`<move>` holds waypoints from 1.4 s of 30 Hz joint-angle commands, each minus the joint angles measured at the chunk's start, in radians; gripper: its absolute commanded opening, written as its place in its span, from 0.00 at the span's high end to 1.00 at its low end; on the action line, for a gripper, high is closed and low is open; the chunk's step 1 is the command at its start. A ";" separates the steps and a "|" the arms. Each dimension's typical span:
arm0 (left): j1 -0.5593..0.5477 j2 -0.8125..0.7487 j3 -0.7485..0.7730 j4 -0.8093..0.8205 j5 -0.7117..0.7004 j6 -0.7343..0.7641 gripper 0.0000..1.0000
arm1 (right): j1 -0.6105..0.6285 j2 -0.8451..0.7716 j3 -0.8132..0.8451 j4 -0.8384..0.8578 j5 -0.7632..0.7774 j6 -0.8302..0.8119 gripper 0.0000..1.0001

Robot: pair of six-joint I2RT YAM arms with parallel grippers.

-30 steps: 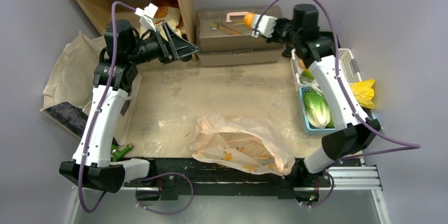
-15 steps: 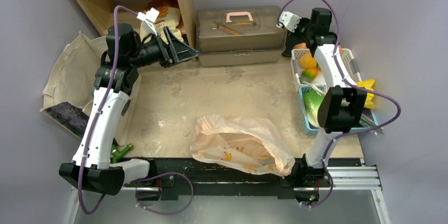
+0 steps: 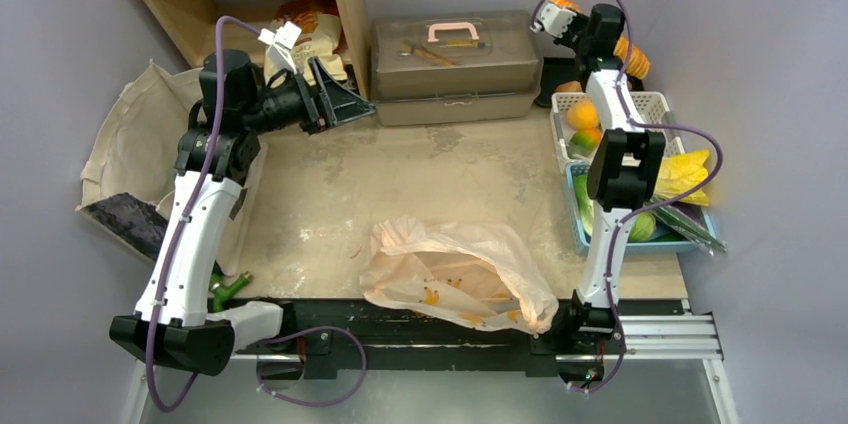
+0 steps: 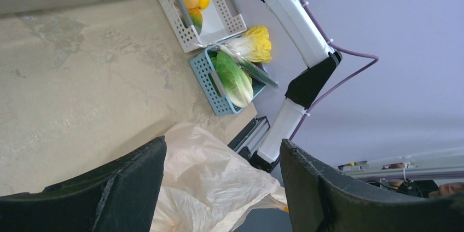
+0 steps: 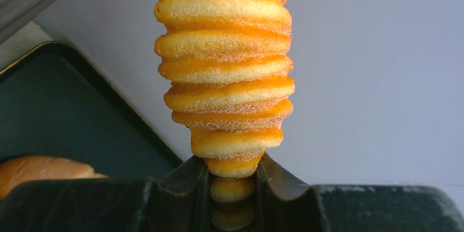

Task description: Untie the knot of the grocery bags and take out the mixed food

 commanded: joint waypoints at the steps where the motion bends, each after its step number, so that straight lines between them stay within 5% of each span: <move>1: 0.010 -0.024 -0.008 -0.028 -0.008 0.041 0.27 | -0.016 0.009 0.033 0.200 -0.031 -0.060 1.00; 4: 0.010 -0.018 -0.022 -0.019 -0.009 0.034 0.27 | -0.006 0.028 -0.019 0.315 -0.048 -0.057 1.00; 9: 0.011 0.001 -0.013 -0.022 -0.007 0.036 0.27 | -0.055 0.145 0.120 0.316 -0.086 -0.075 1.00; 18: 0.017 0.033 0.019 -0.078 -0.005 0.071 0.27 | -0.100 0.196 0.098 0.278 -0.212 -0.171 0.98; 22: 0.018 0.052 0.034 -0.085 -0.005 0.073 0.27 | -0.107 0.217 0.099 0.302 -0.219 -0.137 0.46; 24: 0.017 0.061 0.038 -0.082 -0.003 0.068 0.27 | -0.108 0.220 0.100 0.301 -0.224 -0.123 0.36; 42: 0.018 0.079 0.035 -0.059 0.008 0.063 0.27 | -0.103 0.077 -0.052 0.325 -0.372 0.078 0.03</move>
